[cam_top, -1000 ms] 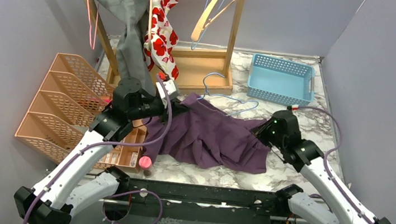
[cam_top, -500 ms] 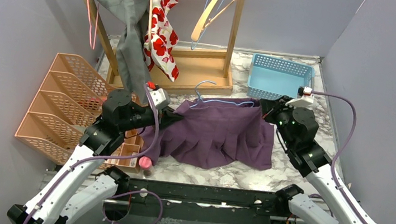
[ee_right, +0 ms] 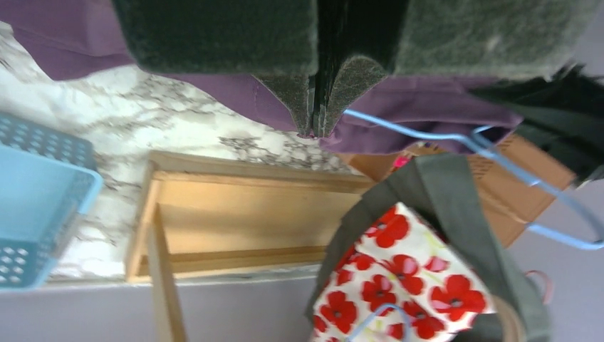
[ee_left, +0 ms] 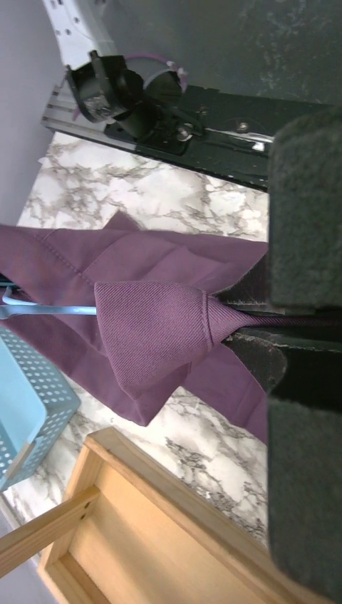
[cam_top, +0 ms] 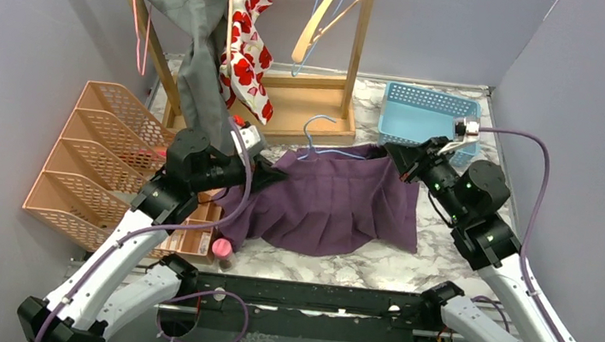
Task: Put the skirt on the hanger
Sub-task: Hang the skirt on the hanger.
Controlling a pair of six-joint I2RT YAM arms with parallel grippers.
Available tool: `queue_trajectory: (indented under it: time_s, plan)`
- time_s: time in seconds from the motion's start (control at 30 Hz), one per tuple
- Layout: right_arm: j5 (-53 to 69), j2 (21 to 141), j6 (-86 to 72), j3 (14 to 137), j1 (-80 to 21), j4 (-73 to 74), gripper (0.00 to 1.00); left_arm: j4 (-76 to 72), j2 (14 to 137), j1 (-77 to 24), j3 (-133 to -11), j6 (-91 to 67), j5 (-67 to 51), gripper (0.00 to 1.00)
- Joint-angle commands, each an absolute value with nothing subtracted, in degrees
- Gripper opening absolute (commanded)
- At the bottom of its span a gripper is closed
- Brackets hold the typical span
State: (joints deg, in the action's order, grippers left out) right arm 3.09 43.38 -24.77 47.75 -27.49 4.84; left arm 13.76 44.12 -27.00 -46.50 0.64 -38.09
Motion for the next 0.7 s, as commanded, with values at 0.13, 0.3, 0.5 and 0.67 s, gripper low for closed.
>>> queue_trajectory:
  time_s: [0.13,0.3,0.5,0.67]
  plan:
    - [13.53,45.35,-23.37,60.78,-27.69,4.71,0.01,0.84,51.13,-26.81,-61.09,-5.36,-37.82,0.0]
    - [14.29,48.67,-21.72,71.3,-27.69,6.09,0.01,1.42,55.56,-26.81,-72.18,-4.64,-36.08,0.0]
    - [16.48,49.64,-22.07,72.69,-27.69,6.59,0.01,-3.98,57.81,-26.81,-71.12,-7.03,-41.5,0.0]
    - [19.22,47.98,-21.7,62.79,-27.69,7.89,0.01,-20.16,56.47,-28.06,-55.52,-13.04,-44.64,0.0]
